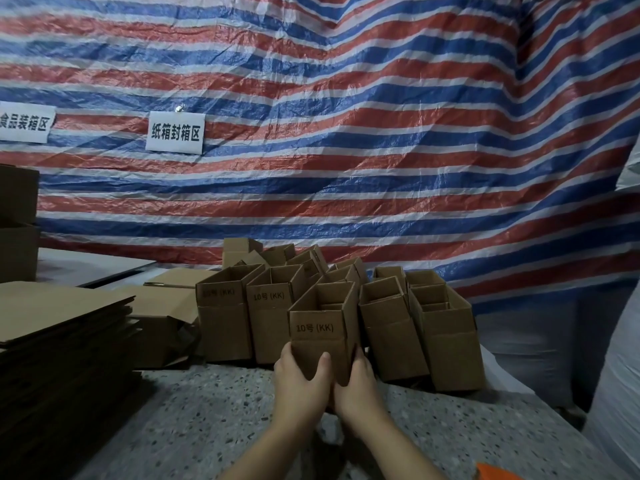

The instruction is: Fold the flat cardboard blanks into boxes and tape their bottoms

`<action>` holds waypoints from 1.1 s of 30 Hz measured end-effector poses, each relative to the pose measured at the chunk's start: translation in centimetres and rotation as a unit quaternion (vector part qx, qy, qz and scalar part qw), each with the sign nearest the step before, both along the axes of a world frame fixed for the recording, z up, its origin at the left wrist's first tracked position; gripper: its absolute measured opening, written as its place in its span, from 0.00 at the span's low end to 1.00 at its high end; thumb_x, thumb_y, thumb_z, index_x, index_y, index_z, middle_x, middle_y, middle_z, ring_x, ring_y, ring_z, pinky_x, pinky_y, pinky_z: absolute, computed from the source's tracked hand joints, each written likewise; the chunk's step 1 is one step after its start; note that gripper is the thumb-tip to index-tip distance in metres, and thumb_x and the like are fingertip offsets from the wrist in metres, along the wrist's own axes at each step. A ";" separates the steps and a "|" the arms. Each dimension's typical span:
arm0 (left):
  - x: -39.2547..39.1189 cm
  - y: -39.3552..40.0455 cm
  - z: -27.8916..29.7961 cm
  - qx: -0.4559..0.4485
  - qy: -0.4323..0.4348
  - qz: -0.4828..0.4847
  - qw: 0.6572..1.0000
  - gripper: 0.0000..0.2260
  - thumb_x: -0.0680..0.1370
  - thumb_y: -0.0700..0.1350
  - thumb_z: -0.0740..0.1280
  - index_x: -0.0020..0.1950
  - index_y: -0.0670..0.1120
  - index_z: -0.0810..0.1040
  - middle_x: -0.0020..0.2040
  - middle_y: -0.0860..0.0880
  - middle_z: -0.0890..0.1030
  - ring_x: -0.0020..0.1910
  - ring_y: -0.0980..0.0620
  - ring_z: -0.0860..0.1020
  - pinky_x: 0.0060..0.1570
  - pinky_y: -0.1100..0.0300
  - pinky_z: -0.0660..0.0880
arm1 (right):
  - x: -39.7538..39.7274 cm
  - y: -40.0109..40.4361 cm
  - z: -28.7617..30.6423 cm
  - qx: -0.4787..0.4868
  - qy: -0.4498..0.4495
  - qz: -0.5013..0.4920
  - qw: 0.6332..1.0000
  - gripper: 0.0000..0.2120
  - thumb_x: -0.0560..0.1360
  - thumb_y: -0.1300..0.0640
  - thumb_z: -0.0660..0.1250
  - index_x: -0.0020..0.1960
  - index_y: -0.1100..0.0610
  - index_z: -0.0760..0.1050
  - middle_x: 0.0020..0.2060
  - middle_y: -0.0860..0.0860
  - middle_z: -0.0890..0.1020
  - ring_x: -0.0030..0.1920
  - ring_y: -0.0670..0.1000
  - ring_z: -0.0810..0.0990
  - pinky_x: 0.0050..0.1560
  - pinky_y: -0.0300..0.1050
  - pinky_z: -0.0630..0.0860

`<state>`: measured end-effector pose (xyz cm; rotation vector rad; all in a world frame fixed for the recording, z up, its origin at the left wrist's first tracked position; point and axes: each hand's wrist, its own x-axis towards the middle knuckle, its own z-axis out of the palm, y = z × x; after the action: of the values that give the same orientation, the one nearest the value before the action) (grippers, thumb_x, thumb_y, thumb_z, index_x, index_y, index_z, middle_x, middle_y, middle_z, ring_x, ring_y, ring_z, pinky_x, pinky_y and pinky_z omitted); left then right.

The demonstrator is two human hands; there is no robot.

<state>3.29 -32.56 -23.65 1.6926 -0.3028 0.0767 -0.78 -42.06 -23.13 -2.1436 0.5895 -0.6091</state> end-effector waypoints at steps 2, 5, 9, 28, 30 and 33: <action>0.0 -0.1 -0.1 0.002 0.000 -0.010 1.000 0.34 0.78 0.57 0.67 0.79 0.49 0.56 0.74 0.49 0.64 0.71 0.50 0.66 0.62 0.60 0.64 | 0.0 -0.3 -0.2 -0.008 0.006 -0.008 1.000 0.39 0.78 0.46 0.68 0.82 0.51 0.52 0.77 0.51 0.62 0.74 0.55 0.68 0.70 0.57 0.72; 0.1 -0.1 -0.2 -0.011 0.003 -0.026 1.000 0.33 0.79 0.57 0.66 0.79 0.49 0.56 0.74 0.49 0.64 0.72 0.50 0.66 0.68 0.54 0.66 | 0.2 -0.6 -0.3 -0.024 0.016 -0.026 0.999 0.38 0.79 0.45 0.67 0.81 0.52 0.53 0.77 0.51 0.63 0.74 0.55 0.67 0.70 0.54 0.72; 0.3 -0.3 -0.1 -0.019 0.003 -0.034 0.999 0.32 0.80 0.57 0.64 0.79 0.49 0.56 0.74 0.48 0.64 0.72 0.49 0.66 0.69 0.52 0.67 | 0.4 -0.8 -0.7 -0.030 0.015 -0.034 0.999 0.35 0.79 0.45 0.66 0.81 0.53 0.55 0.76 0.51 0.65 0.73 0.54 0.69 0.69 0.53 0.73; 2.0 -1.8 0.2 0.012 0.008 -0.042 0.999 0.31 0.80 0.54 0.64 0.80 0.48 0.56 0.75 0.47 0.63 0.71 0.49 0.67 0.66 0.54 0.68 | 1.9 -1.9 0.4 -0.070 0.018 -0.066 0.995 0.20 0.82 0.50 0.64 0.72 0.53 0.69 0.61 0.52 0.77 0.61 0.53 0.78 0.61 0.52 0.78; 2.2 -1.8 0.0 0.053 0.011 -0.048 0.997 0.33 0.80 0.55 0.64 0.80 0.47 0.55 0.76 0.46 0.61 0.72 0.48 0.66 0.68 0.54 0.67 | 2.3 -2.1 0.3 -0.059 0.017 -0.064 0.996 0.21 0.82 0.52 0.62 0.74 0.54 0.67 0.62 0.52 0.76 0.63 0.54 0.77 0.63 0.53 0.77; 2.4 -2.0 -0.1 0.097 0.033 -0.074 0.992 0.33 0.80 0.55 0.63 0.81 0.48 0.55 0.76 0.44 0.60 0.72 0.46 0.66 0.70 0.52 0.65 | 2.8 -2.2 0.4 -0.029 0.019 -0.060 0.998 0.25 0.83 0.55 0.62 0.78 0.54 0.61 0.68 0.54 0.73 0.67 0.55 0.74 0.65 0.51 0.75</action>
<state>5.67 -34.52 -23.72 1.8555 -0.3954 -0.1219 2.03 -44.31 -22.77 -2.1891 0.7329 -0.6591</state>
